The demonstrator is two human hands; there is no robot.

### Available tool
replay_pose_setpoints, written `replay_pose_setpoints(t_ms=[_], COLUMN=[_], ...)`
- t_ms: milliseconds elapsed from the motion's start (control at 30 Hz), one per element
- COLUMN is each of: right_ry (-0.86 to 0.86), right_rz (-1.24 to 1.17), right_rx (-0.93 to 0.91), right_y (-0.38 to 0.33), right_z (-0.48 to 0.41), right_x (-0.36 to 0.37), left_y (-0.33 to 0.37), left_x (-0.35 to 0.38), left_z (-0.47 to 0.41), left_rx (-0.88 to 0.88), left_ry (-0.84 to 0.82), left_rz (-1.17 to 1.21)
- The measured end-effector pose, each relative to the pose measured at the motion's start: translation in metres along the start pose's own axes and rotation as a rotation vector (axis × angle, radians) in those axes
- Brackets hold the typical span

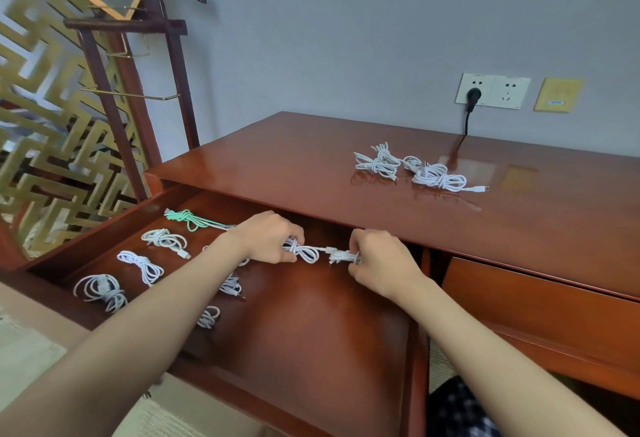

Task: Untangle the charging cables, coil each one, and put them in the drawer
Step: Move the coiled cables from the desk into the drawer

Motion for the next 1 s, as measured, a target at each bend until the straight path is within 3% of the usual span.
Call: replay_pose_setpoints(t_ms=[233,567,800,1000], right_ry=[-0.103,-0.087,0.094,0.187], right_rz=[0.102,0.081,0.066,0.027], right_rx=[0.1,0.071,0.015,0.111], right_y=[0.01,0.009,-0.001,0.025], right_z=[-0.002,-0.005,-0.013,-0.049], right_x=[0.016,0.007,-0.026,-0.055], left_y=[0.002,0.009,0.029,0.021], left_x=[0.011,-0.001,-0.034,-0.073], left_z=[-0.005,-0.009,-0.021,-0.061], left_rx=[0.003,0.062,0.142,0.114], left_ry=[-0.068,-0.1,0.115,0.29], left_rz=[0.005,-0.049,0.045,0.034])
Point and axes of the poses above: each hand's wrist, its own z-axis away from the middle knuckle, its own x-axis out of the palm, y = z × x, the point moved 2 cm from there along -z, towards the middle knuckle, and after that the axes turned 15 degrees about x, right-handed, at the moved point
